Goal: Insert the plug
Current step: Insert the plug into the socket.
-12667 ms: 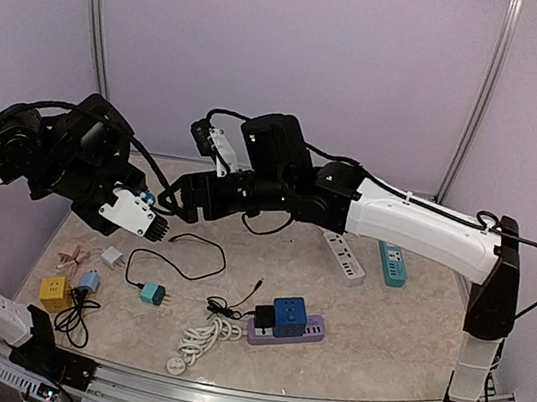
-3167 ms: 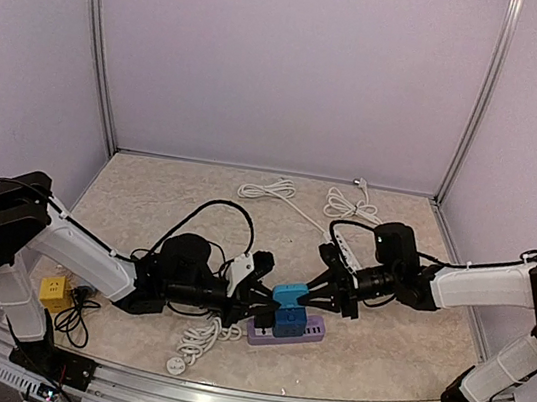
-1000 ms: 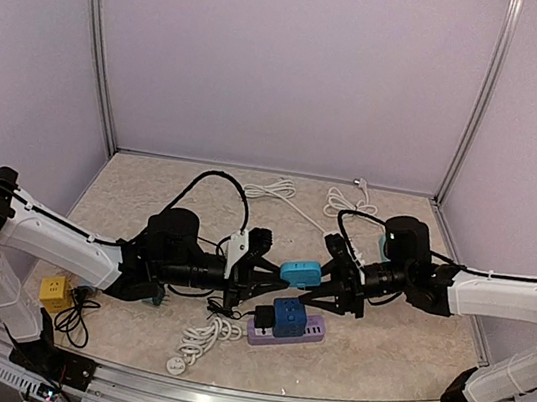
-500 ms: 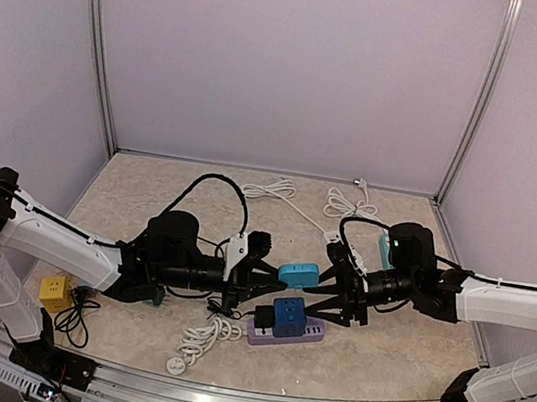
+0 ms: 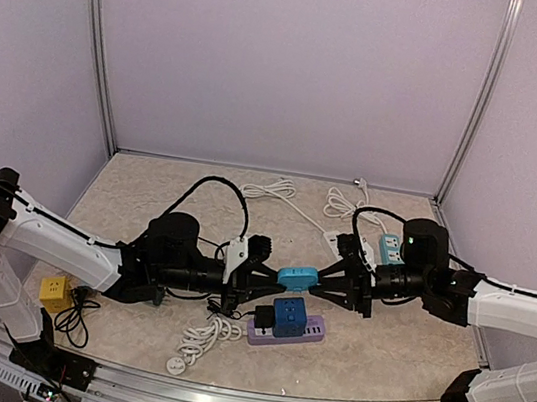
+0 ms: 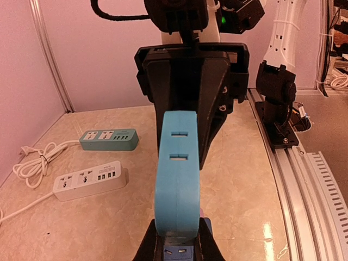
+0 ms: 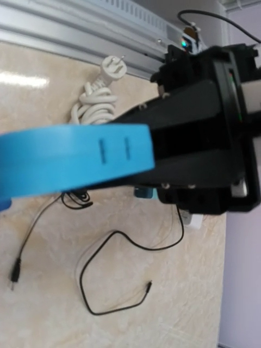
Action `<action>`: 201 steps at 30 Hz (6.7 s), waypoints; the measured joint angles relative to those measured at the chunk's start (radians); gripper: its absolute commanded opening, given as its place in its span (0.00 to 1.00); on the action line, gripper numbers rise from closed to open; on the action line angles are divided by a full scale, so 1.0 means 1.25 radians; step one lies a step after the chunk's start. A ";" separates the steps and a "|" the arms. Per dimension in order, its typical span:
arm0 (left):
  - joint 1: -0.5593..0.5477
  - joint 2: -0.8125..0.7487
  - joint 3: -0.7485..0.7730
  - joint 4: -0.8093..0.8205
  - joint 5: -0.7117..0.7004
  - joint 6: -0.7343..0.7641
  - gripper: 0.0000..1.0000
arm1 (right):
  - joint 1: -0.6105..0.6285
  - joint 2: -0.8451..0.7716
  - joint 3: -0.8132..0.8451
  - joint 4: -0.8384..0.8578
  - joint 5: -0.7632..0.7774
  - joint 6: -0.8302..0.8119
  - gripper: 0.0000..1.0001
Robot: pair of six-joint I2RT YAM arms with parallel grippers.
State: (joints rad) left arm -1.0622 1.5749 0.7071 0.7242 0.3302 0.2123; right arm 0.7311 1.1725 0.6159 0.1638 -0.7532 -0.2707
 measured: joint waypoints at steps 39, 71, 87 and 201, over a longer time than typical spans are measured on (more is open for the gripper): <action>0.031 0.143 -0.008 0.095 0.056 -0.103 0.00 | -0.063 0.215 -0.056 0.203 -0.144 -0.002 0.00; 0.011 0.161 0.001 0.089 0.005 -0.070 0.00 | -0.065 0.205 -0.060 0.148 -0.114 -0.054 0.00; 0.013 0.174 -0.002 0.096 0.002 -0.039 0.00 | -0.065 0.230 -0.029 0.101 -0.104 -0.112 0.00; -0.039 0.155 -0.011 0.120 -0.040 -0.131 0.00 | -0.041 0.102 -0.029 -0.048 -0.065 -0.104 0.00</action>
State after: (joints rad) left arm -1.1114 1.7683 0.6937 0.8742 0.2798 0.0490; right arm 0.6800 1.3003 0.5800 0.1043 -0.8341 -0.4004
